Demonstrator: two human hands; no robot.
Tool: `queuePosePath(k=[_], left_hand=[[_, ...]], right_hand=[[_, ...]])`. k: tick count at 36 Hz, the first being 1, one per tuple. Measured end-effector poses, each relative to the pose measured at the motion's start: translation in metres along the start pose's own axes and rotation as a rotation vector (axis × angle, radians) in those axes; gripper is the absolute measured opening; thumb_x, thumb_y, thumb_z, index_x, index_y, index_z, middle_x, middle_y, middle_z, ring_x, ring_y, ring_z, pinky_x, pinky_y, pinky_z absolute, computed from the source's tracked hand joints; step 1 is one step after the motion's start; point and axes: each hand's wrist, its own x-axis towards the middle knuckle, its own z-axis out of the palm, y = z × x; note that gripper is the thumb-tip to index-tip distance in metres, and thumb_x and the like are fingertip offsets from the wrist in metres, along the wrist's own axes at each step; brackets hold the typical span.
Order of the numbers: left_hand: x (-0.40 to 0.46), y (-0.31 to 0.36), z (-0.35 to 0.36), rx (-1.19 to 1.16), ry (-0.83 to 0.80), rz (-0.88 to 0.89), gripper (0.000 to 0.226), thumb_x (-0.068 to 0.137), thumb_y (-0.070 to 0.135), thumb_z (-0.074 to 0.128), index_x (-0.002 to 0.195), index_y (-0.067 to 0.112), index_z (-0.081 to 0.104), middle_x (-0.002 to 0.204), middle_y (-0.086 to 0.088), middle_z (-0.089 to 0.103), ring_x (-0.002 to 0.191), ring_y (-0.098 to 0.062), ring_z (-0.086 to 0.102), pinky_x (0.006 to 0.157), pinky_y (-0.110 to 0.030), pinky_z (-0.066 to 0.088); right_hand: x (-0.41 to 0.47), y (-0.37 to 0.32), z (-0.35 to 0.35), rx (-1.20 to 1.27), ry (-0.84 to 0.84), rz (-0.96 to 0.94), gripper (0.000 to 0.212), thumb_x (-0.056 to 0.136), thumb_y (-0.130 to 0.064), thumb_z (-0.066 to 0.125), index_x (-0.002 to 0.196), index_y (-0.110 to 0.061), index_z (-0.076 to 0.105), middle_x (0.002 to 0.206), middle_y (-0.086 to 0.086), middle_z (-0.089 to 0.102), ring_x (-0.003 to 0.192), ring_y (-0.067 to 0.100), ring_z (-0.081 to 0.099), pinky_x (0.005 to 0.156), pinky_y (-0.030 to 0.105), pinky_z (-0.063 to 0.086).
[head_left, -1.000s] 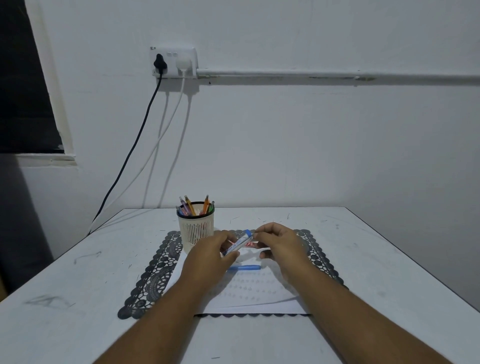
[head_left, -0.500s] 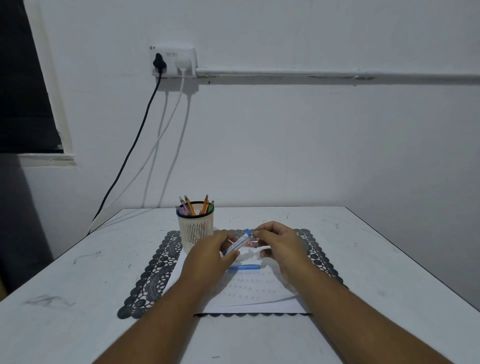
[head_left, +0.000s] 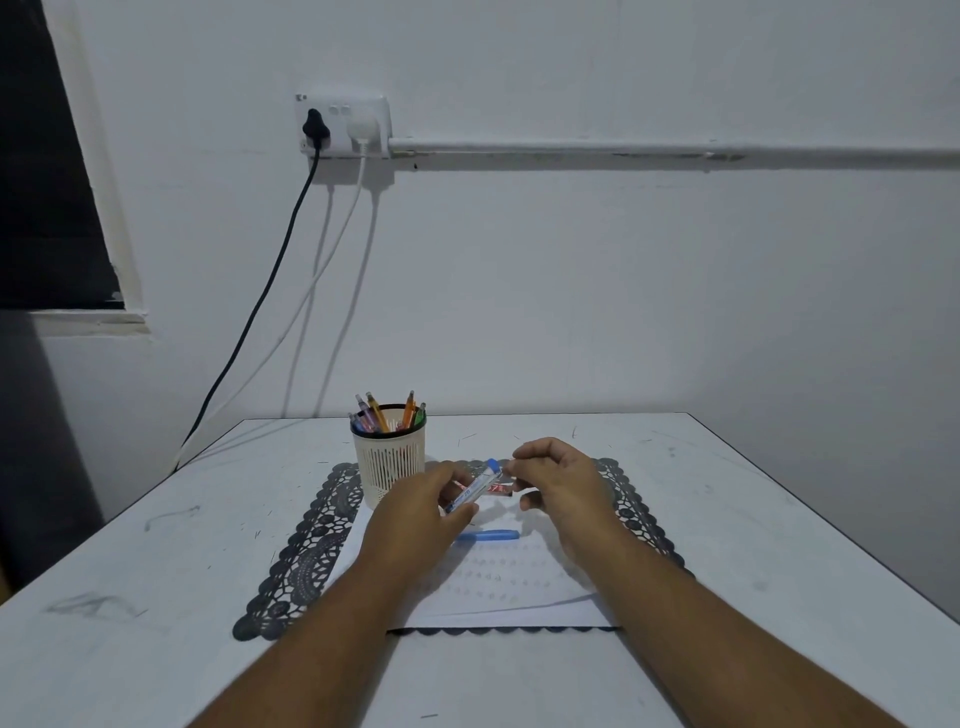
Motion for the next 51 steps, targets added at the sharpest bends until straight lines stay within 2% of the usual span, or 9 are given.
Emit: queuePosePath(k=[8, 17, 32, 42, 51], left_hand=[[0.0006, -0.0006, 0.0010, -0.002, 0.008, 0.006, 0.024, 0.089, 0.026, 0.078, 0.107, 0.037, 0.069, 0.087, 0.016, 0.069, 0.082, -0.001, 0.064, 0.075, -0.036, 0.058], [0.0014, -0.0008, 0.0013, 0.006, 0.001, -0.002, 0.025, 0.089, 0.026, 0.078, 0.110, 0.036, 0.069, 0.087, 0.017, 0.069, 0.082, -0.001, 0.064, 0.073, -0.032, 0.058], [0.0010, -0.0002, 0.0007, 0.043, -0.009, 0.030, 0.026, 0.089, 0.027, 0.077, 0.112, 0.037, 0.067, 0.086, 0.016, 0.068, 0.081, -0.002, 0.063, 0.072, -0.031, 0.056], [0.0006, -0.0004, 0.0018, 0.107, -0.013, 0.054, 0.026, 0.090, 0.029, 0.074, 0.113, 0.038, 0.066, 0.088, 0.018, 0.067, 0.082, -0.001, 0.062, 0.073, -0.033, 0.056], [-0.0006, 0.0010, 0.0030, 0.112, -0.016, 0.055, 0.025, 0.091, 0.030, 0.074, 0.110, 0.040, 0.063, 0.089, 0.017, 0.068, 0.082, -0.002, 0.063, 0.074, -0.033, 0.058]], right_hand=[[-0.0015, -0.0012, 0.0014, -0.019, 0.003, -0.012, 0.008, 0.089, 0.004, 0.072, 0.093, -0.001, 0.076, 0.076, 0.007, 0.074, 0.064, 0.010, 0.063, 0.052, 0.027, 0.051], [-0.0022, 0.0001, 0.0016, 0.004, 0.001, -0.025, 0.010, 0.089, 0.007, 0.069, 0.092, 0.000, 0.075, 0.080, 0.012, 0.073, 0.068, 0.016, 0.061, 0.052, 0.027, 0.053], [-0.0019, 0.0011, 0.0019, -0.019, -0.006, -0.038, 0.014, 0.090, 0.008, 0.069, 0.094, -0.002, 0.076, 0.086, 0.013, 0.078, 0.063, 0.010, 0.064, 0.054, 0.024, 0.053], [0.0003, 0.0053, 0.0056, 0.020, -0.046, -0.047, 0.016, 0.089, 0.012, 0.069, 0.093, -0.003, 0.073, 0.077, 0.009, 0.071, 0.066, 0.018, 0.063, 0.054, 0.025, 0.052], [0.0004, 0.0055, 0.0067, 0.018, -0.032, -0.042, 0.015, 0.089, 0.010, 0.067, 0.090, -0.003, 0.074, 0.082, 0.012, 0.075, 0.069, 0.020, 0.063, 0.056, 0.027, 0.053]])
